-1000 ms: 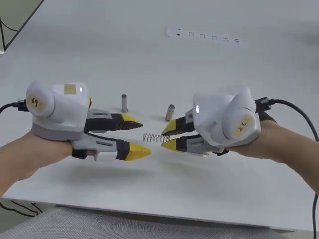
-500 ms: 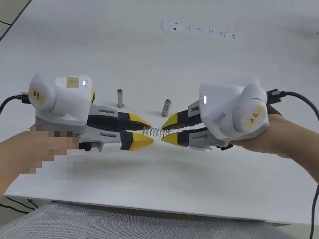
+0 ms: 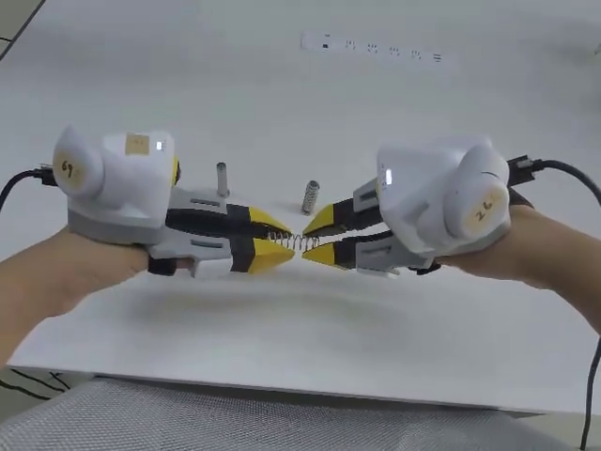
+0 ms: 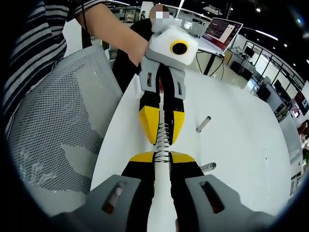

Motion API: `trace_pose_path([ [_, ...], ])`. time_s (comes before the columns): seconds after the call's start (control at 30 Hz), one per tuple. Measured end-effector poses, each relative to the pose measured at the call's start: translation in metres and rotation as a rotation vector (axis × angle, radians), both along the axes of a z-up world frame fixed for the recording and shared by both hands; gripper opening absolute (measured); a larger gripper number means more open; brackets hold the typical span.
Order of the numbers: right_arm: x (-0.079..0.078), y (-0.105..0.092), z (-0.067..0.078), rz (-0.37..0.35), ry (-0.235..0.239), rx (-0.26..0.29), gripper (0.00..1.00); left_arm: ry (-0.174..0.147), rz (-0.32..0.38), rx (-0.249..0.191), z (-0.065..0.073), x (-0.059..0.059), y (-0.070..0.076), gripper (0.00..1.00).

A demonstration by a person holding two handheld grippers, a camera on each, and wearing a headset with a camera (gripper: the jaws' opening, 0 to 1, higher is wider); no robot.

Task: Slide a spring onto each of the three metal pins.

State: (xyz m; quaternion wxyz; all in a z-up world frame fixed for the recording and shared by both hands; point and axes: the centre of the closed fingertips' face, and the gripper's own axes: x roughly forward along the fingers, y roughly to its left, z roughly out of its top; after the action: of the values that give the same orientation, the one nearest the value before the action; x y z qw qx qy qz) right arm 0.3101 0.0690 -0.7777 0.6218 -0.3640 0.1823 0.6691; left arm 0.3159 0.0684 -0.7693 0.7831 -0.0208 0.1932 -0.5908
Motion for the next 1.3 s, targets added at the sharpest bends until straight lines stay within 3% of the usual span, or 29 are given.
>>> trace_pose_path([
  [0.43,-0.002,0.002,0.0,0.002,0.004,0.001,0.12,-0.01,-0.008,-0.003,0.001,-0.003,0.001,0.09],
  [0.63,-0.004,0.002,0.002,-0.007,0.021,0.01,0.12,-0.035,-0.022,-0.006,0.005,-0.005,0.001,0.08],
  [1.07,-0.006,-0.004,0.0,-0.065,0.082,0.024,0.16,-0.024,-0.036,-0.018,0.005,-0.008,0.0,0.07],
  [1.3,-0.008,-0.008,-0.004,-0.072,0.074,0.02,0.16,-0.016,-0.057,-0.019,0.004,-0.01,-0.002,0.07],
])
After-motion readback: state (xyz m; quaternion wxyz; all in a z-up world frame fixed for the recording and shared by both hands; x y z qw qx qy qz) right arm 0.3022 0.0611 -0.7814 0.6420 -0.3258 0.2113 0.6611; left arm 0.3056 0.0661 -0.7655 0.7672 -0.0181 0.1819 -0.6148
